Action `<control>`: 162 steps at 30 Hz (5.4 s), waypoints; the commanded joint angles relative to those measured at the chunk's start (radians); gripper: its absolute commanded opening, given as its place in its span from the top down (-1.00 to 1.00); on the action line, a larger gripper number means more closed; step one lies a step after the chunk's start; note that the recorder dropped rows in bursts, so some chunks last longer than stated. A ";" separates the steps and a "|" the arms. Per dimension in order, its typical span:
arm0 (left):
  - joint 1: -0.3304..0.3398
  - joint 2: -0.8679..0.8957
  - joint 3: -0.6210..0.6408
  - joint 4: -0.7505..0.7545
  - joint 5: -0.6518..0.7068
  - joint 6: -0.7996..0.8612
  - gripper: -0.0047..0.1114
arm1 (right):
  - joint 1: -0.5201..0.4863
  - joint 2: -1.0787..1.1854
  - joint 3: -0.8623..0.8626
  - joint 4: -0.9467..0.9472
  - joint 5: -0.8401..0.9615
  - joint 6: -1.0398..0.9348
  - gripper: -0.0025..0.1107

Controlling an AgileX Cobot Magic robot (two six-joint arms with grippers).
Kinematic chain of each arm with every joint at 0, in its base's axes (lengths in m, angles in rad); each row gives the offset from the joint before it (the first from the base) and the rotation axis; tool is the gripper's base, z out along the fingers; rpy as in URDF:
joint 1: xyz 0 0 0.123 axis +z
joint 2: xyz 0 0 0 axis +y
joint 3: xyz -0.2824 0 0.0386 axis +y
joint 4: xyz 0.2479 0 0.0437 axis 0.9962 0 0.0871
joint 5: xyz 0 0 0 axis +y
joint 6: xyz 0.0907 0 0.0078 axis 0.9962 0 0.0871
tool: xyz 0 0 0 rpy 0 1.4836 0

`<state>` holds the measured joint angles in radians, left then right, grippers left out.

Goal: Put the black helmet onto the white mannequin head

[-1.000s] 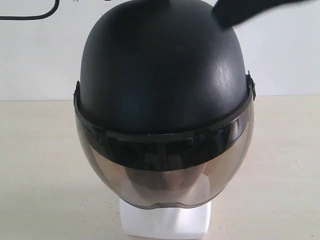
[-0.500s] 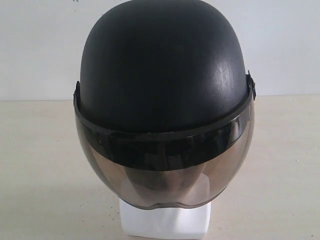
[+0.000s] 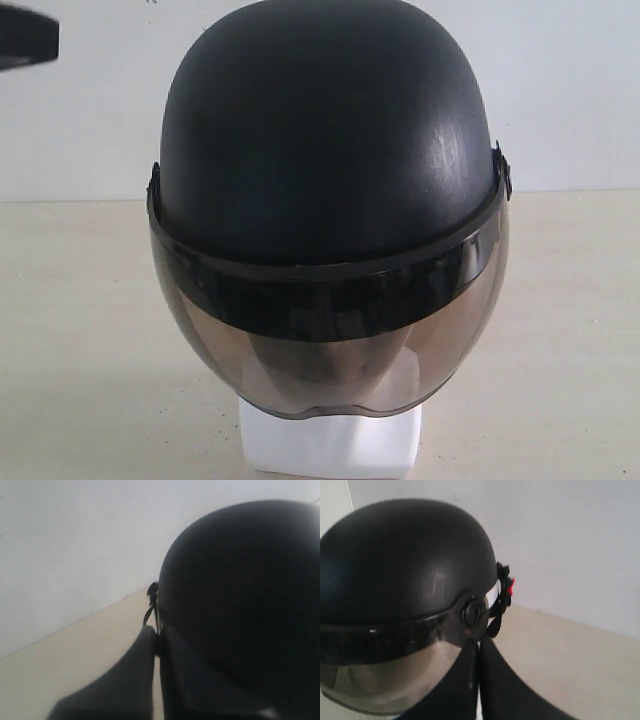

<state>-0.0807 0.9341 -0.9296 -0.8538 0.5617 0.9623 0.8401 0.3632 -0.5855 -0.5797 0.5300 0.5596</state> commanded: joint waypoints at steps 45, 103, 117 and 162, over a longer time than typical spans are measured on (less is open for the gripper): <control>0.002 -0.053 0.200 0.014 -0.120 -0.005 0.84 | -0.809 -0.109 0.068 0.194 -0.095 -0.055 0.96; 0.002 -0.053 0.200 0.014 -0.122 -0.005 0.84 | -0.811 -0.363 0.586 0.618 -0.203 -0.568 0.96; 0.026 -0.195 0.228 0.009 -0.259 0.040 0.84 | -0.811 -0.363 0.586 0.618 -0.203 -0.568 0.96; 0.175 -0.934 0.917 0.599 -0.349 -0.709 0.84 | -0.811 -0.363 0.586 0.618 -0.203 -0.565 0.96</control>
<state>0.0916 0.0024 -0.0569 -0.3204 0.2096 0.2647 0.0325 0.0054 -0.0041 0.0399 0.3309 0.0000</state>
